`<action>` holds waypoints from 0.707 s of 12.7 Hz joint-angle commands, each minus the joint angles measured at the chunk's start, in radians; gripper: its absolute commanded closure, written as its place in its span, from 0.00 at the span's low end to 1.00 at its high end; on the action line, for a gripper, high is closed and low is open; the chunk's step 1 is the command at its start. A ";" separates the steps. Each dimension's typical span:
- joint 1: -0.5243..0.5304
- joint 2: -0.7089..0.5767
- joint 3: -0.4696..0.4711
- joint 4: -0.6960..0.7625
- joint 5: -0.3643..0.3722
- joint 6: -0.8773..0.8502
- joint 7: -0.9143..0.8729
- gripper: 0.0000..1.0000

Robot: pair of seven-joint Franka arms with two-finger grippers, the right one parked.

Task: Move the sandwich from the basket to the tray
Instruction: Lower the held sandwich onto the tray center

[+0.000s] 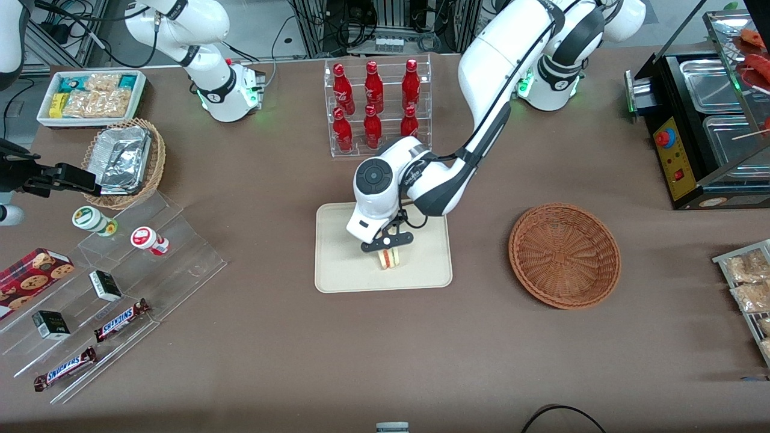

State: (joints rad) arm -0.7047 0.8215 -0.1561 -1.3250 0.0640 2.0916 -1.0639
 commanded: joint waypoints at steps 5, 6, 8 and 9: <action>-0.006 0.013 0.006 0.035 0.013 -0.004 -0.016 0.00; -0.007 0.007 0.006 0.035 0.014 -0.008 -0.018 0.00; -0.006 -0.033 0.006 0.035 0.016 -0.037 -0.015 0.00; -0.003 -0.057 0.006 0.043 0.014 -0.068 -0.011 0.00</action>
State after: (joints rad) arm -0.7040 0.8174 -0.1558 -1.2907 0.0642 2.0800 -1.0658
